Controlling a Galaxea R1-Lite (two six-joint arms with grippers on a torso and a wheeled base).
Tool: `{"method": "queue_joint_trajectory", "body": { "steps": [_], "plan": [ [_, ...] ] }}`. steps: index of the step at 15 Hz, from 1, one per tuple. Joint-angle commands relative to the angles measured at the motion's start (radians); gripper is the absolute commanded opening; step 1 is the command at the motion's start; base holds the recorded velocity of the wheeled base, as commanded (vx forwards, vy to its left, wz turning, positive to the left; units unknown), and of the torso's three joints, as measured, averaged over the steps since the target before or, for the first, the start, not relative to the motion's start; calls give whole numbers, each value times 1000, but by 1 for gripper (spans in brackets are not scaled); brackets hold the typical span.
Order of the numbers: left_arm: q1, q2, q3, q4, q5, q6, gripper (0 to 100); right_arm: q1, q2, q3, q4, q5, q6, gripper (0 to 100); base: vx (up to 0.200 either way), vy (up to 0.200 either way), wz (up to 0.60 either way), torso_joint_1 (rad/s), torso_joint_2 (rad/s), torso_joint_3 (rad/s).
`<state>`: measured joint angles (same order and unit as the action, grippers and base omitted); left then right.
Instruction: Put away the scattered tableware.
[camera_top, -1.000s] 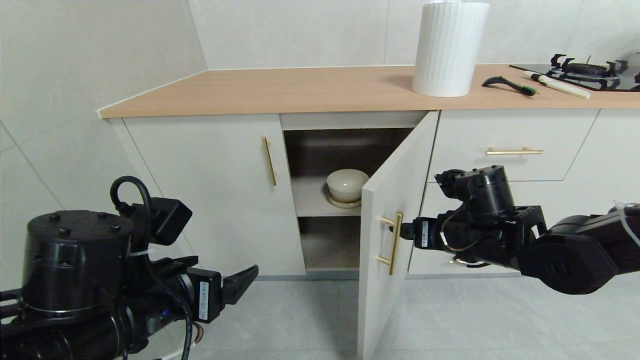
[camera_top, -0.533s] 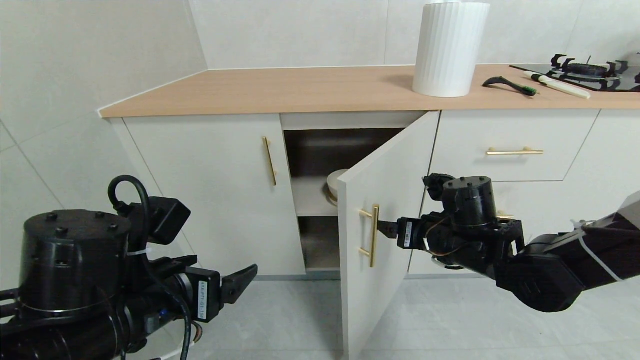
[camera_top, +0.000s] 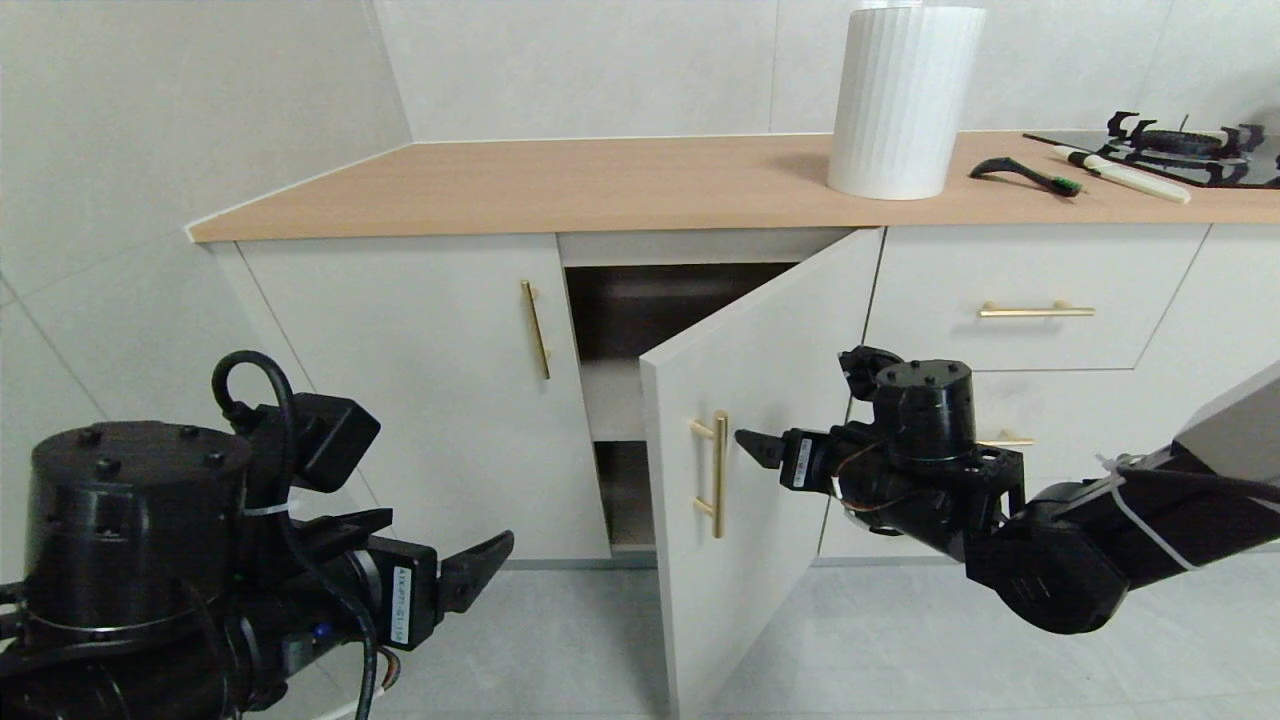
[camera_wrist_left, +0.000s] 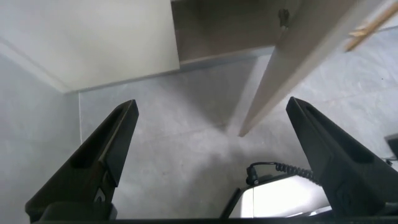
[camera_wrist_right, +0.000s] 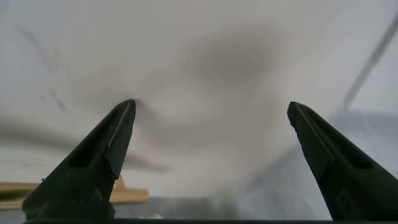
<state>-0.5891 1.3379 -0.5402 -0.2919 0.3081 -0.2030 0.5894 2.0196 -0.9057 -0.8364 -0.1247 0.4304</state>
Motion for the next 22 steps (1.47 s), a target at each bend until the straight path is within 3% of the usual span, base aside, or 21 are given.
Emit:
{"method": "queue_joint_trajectory", "body": {
  "steps": [1, 4, 7, 22],
  "plan": [
    [0, 0, -1, -1, 2, -1, 100, 0, 51, -2, -32, -20, 1, 100, 200, 0, 0, 7, 2, -2],
    [0, 1, -1, 0, 2, -1, 100, 0, 97, -36, -75, -56, 2, 100, 200, 0, 0, 5, 4, 1],
    [0, 1, -1, 0, 2, -1, 100, 6, 125, -91, -86, -90, 70, 100, 0, 0, 0, 0, 0, 0],
    [0, -14, 3, -1, 2, 0, 100, -56, 265, -311, -84, -334, 96, 100, 0, 0, 0, 0, 0, 0]
  ]
}}
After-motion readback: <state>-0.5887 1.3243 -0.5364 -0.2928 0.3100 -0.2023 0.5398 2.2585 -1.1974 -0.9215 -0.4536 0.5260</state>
